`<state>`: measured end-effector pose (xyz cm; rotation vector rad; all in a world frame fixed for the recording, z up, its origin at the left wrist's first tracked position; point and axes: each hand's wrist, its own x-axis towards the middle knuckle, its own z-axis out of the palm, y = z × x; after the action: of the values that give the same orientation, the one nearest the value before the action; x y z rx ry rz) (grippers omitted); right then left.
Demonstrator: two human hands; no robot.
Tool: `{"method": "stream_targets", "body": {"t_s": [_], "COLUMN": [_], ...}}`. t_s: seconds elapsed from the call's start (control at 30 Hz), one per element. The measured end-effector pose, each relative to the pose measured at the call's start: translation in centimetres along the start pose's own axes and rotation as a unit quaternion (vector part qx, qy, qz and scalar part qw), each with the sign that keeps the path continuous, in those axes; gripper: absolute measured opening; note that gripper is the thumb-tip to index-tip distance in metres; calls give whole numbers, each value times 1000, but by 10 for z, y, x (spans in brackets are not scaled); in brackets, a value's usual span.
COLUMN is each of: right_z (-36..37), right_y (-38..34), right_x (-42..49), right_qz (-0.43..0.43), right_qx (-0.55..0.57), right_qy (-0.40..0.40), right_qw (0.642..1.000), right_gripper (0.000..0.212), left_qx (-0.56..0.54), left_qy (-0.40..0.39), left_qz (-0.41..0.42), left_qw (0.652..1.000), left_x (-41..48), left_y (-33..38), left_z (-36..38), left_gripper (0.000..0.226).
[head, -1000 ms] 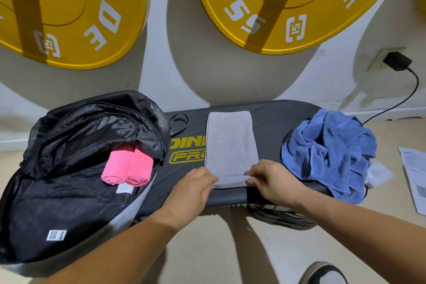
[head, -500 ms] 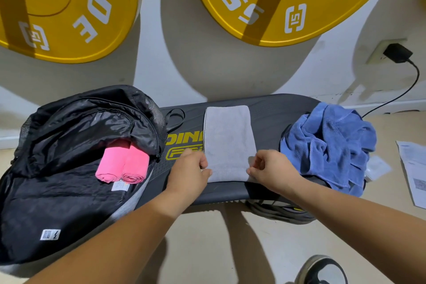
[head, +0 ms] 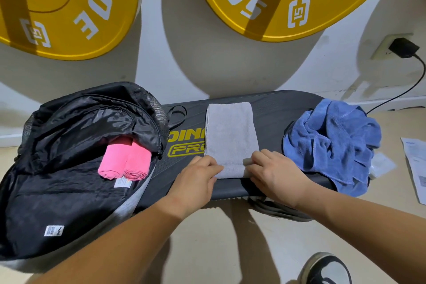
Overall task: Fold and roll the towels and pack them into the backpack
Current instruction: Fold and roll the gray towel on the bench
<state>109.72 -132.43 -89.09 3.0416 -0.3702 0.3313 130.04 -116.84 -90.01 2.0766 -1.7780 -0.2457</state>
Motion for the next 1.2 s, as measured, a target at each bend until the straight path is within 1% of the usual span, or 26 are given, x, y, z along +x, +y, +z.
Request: {"method": "stream_targets", "body": {"t_s": [0.07, 0.1, 0.17, 0.2, 0.27, 0.3, 0.37, 0.47, 0.53, 0.6, 0.63, 0.67, 0.7, 0.73, 0.77, 0.8, 0.83, 0.87, 0.9, 0.97, 1.07, 1.17, 1.2], "right_z": [3, 2, -4, -10, -21, -24, -27, -23, -19, -16, -15, -14, -11, -8, -5, -2, 2, 4, 6, 6, 4, 1, 1], "right_y": [-1, -2, -3, -2, -1, -2, -4, -5, -3, -1, 0, 1, 2, 2, 1, 0, -2, -4, -5, -6, 3, 7, 7], "right_x": [3, 4, 7, 9, 14, 17, 22, 27, 30, 31, 31, 30, 29, 28, 25, 23, 21, 20, 18, 14, 12, 14, 16], "right_qz": [9, 30, 94, 131, 208, 236, 288, 363, 398, 409, 408, 402, 383, 353, 308, 249, 184, 124, 77, 24, 5, -8, -8], "right_qx": [-17, -9, 43, 94, 225, 261, 303, 346, 347, 329, 313, 293, 270, 244, 213, 171, 114, 59, 24, 7, -6, 2, 10], "right_qy": [-11, -23, -47, -63, -104, -126, -167, -185, -181, -179, -170, -150, -118, -84, -48, -21, -7, 8, 24, 42, 25, -6, -20], "right_qw": [1000, 999, 994, 985, 946, 928, 893, 845, 830, 832, 841, 854, 875, 899, 926, 953, 976, 990, 996, 999, 1000, 1000, 1000], "right_gripper": [22, 24, 23, 21, 24, 25, 22, 22, 28, 29, 26, 24, 24, 23, 21, 17, 12, 7, 7, 10, 17, 13, 14], "left_qx": [-22, -29, -57, -81, -128, -150, -192, -238, -234, -185, -145, -98, -47, 12, 71, 118, 147, 165, 172, 166, 154, 162, 163], "left_qy": [12, 20, 20, 13, -13, -25, -40, -27, 0, 33, 55, 68, 68, 51, 23, 2, -8, -6, 0, 4, -4, -15, -20], "left_qz": [-11, -20, -52, -78, -144, -175, -234, -299, -315, -293, -253, -196, -131, -72, -28, -2, 9, 13, 14, 13, 15, 28, 32], "left_qw": [1000, 999, 997, 994, 981, 973, 952, 924, 920, 938, 955, 973, 988, 996, 997, 993, 989, 986, 985, 986, 988, 986, 986], "left_x": [2, 2, 3, 4, 4, 4, 4, 8, 11, 11, 11, 10, 9, 8, 7, 6, 4, 2, 0, -2, -1, 1, 2], "left_y": [-2, -2, 1, 3, 5, 5, 4, 5, 5, 5, 5, 5, 6, 7, 10, 12, 14, 16, 17, 20, 15, 7, 5], "left_z": [-1, -1, -3, -6, -10, -11, -12, -10, -10, -11, -11, -11, -11, -8, -6, -4, -3, -3, -3, -3, -3, -1, -1], "left_gripper": [31, 32, 31, 31, 31, 31, 26, 16, 13, 13, 15, 14, 15, 18, 20, 20, 19, 17, 14, 16, 29, 37, 40]}}
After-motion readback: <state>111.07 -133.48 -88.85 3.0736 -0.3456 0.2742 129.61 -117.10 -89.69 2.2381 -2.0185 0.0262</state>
